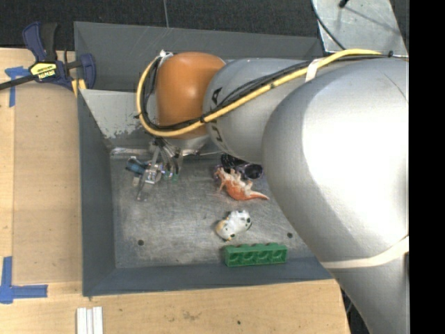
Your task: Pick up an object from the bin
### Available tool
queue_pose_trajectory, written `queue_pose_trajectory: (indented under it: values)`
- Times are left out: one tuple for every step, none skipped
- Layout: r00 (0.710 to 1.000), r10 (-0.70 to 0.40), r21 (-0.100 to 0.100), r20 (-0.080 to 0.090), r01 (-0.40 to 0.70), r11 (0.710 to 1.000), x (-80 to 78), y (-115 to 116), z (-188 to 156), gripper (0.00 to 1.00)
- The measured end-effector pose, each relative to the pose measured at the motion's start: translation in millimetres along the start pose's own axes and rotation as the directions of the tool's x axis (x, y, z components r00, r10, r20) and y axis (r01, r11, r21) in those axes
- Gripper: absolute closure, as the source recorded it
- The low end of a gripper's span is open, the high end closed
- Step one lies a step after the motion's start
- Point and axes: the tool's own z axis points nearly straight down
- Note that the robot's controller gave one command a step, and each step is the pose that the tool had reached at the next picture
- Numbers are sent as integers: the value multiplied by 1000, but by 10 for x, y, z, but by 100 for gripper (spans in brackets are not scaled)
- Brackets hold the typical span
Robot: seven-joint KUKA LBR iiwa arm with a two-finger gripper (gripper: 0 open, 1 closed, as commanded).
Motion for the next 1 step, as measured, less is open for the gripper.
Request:
queue_pose_trajectory:
  values:
    - [1000, 4, 1, 0, -4, 1000, 12, -11, -102, 100]
